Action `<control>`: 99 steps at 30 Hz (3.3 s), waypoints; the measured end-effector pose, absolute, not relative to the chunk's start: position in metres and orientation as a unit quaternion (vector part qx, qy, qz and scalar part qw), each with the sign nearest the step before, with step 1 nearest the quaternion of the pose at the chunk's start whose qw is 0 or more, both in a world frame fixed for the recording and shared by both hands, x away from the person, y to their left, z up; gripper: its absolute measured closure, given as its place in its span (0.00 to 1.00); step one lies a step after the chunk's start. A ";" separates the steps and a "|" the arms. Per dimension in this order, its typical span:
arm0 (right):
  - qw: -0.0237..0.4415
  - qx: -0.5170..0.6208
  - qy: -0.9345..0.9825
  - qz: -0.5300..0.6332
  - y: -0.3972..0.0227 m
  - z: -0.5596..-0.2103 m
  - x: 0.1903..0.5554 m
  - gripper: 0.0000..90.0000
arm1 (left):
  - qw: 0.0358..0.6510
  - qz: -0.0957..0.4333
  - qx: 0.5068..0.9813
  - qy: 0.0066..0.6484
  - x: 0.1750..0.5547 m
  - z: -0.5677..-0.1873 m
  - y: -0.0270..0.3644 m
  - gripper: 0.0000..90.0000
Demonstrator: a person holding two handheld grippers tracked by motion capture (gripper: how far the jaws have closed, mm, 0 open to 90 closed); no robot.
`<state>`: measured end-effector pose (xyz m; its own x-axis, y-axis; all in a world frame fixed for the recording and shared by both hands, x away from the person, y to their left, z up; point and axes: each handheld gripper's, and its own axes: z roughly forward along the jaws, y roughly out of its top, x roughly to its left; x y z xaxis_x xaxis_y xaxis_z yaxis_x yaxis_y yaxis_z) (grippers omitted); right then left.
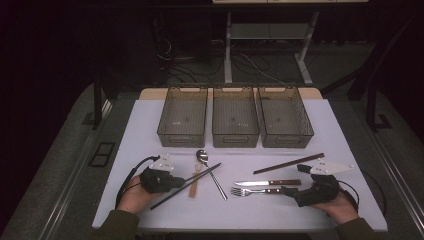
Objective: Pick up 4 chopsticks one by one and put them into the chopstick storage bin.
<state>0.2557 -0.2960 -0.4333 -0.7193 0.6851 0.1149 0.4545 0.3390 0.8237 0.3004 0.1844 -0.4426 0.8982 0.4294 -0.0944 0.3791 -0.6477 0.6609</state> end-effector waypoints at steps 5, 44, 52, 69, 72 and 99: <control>0.124 0.361 0.804 0.456 -0.293 -0.438 0.256 0.01 | 0.357 0.034 0.906 0.223 0.301 -0.443 0.185 0.94; 0.118 0.351 0.806 0.462 -0.286 -0.437 0.257 0.01 | 0.410 0.033 0.878 0.243 0.300 -0.416 0.181 0.94; 0.117 0.356 0.804 0.461 -0.286 -0.437 0.257 0.01 | 0.419 0.027 0.874 0.243 0.305 -0.410 0.176 0.94; 0.118 0.357 0.802 0.465 -0.288 -0.435 0.258 0.01 | 0.438 0.034 0.860 0.259 0.321 -0.396 0.173 0.94; 0.118 0.358 0.801 0.465 -0.288 -0.435 0.258 0.01 | 0.436 0.036 0.862 0.257 0.324 -0.395 0.173 0.94; 0.120 0.361 0.800 0.464 -0.289 -0.436 0.259 0.01 | 0.450 0.057 0.852 0.261 0.359 -0.372 0.160 0.94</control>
